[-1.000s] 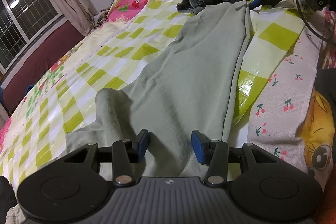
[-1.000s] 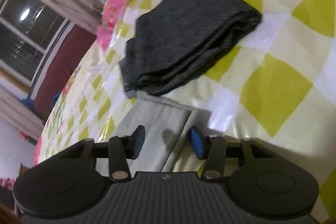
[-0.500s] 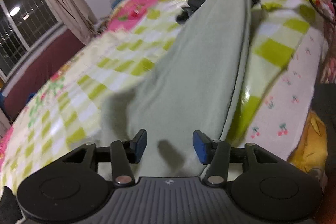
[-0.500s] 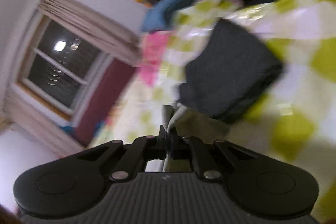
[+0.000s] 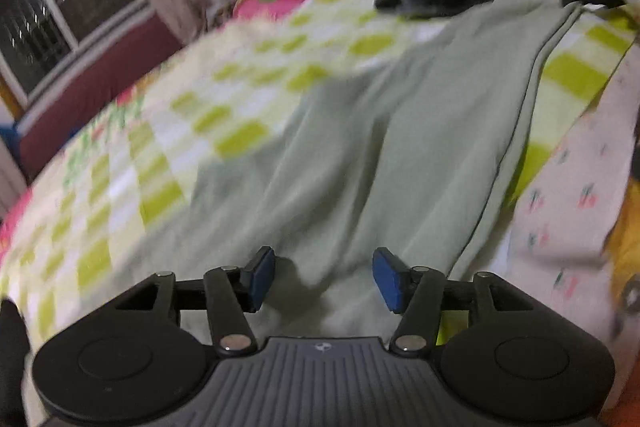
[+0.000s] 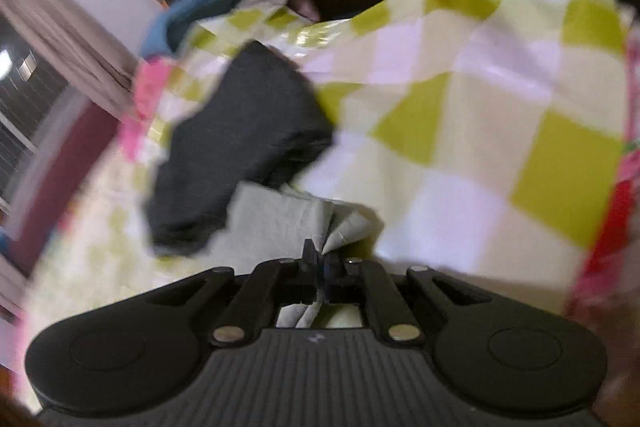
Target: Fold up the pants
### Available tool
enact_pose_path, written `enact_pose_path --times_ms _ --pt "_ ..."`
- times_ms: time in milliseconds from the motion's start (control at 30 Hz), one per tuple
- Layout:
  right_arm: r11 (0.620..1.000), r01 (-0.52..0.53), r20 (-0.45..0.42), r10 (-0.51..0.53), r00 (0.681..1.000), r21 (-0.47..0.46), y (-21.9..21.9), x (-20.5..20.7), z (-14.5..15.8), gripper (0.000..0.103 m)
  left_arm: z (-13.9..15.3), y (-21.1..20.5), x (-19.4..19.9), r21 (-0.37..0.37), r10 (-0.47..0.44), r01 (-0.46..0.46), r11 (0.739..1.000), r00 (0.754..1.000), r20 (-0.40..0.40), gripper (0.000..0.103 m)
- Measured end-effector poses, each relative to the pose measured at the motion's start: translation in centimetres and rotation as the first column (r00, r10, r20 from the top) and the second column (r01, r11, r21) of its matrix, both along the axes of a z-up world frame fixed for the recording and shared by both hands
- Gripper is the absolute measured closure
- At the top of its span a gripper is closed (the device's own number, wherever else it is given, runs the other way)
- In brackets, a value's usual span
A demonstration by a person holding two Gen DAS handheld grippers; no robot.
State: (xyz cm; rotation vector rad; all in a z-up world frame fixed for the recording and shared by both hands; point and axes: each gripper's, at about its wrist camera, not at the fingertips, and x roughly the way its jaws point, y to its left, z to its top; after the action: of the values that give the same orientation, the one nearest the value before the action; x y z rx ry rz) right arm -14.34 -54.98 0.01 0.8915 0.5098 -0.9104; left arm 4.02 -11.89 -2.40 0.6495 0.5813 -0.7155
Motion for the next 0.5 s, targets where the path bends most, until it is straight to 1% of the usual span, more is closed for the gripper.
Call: enact_pose_path --times_ms 33,67,100,133,200,233,267,300,333,367,400,433,500 --pt "1.000 -0.015 -0.023 0.016 1.000 0.015 0.1 0.2 0.0 0.097 0.0 0.3 -0.1 -0.009 0.004 -0.004 1.000 1.000 -0.003 0.034" --pt "1.000 -0.017 -0.034 0.018 0.999 0.024 0.2 0.0 0.3 0.094 0.2 0.6 -0.3 -0.014 -0.002 0.002 1.000 1.000 0.001 0.035" --pt "1.000 -0.004 -0.036 0.005 0.999 0.014 0.6 -0.1 0.9 0.088 0.5 1.0 -0.5 -0.016 -0.008 0.009 1.000 1.000 0.013 0.035" --pt "1.000 0.009 -0.048 -0.010 0.999 -0.011 0.8 0.0 1.8 0.088 0.8 1.4 -0.7 -0.019 -0.008 0.008 1.000 1.000 0.030 0.035" --pt "0.990 0.020 -0.089 -0.033 0.996 -0.136 2.1 0.0 4.2 0.087 1.5 2.7 -0.6 -0.032 0.012 -0.010 0.999 0.998 0.054 0.035" --pt "0.977 0.005 -0.116 -0.030 0.993 -0.211 3.1 0.5 5.6 0.087 1.8 3.6 -0.3 -0.045 0.037 -0.034 0.998 0.998 0.057 0.034" --pt "0.963 -0.056 -0.111 0.028 0.993 -0.263 4.5 1.4 7.1 0.087 2.0 4.3 0.1 -0.057 0.062 -0.058 0.997 0.996 0.060 0.034" --pt "0.944 -0.156 -0.084 0.137 0.987 -0.289 5.8 2.9 8.4 0.087 2.1 5.1 0.5 -0.066 0.089 -0.084 0.994 0.994 0.065 0.035" --pt "0.919 -0.267 -0.064 0.259 0.964 -0.291 7.1 4.9 9.0 0.085 2.2 6.0 0.9 -0.078 0.124 -0.118 0.990 0.989 0.076 0.035" --pt "0.875 -0.406 -0.055 0.407 0.912 -0.264 8.7 7.7 9.4 0.083 2.3 6.7 1.4 -0.087 0.153 -0.145 0.986 0.984 0.088 0.034" --pt "0.819 -0.532 -0.035 0.538 0.842 -0.215 10.4 10.9 9.1 0.075 2.3 7.5 1.6 -0.094 0.181 -0.172 0.981 0.978 0.103 0.035" --pt "0.760 -0.628 0.007 0.638 0.770 -0.169 11.9 13.8 8.5 0.074 2.3 8.2 2.0 -0.101 0.215 -0.204 0.974 0.970 0.116 0.035" --pt "0.617 -0.782 0.094 0.786 0.610 -0.087 15.1 20.1 6.5 0.070 2.0 9.8 2.7 -0.112 0.283 -0.270 0.956 0.951 0.127 0.034"
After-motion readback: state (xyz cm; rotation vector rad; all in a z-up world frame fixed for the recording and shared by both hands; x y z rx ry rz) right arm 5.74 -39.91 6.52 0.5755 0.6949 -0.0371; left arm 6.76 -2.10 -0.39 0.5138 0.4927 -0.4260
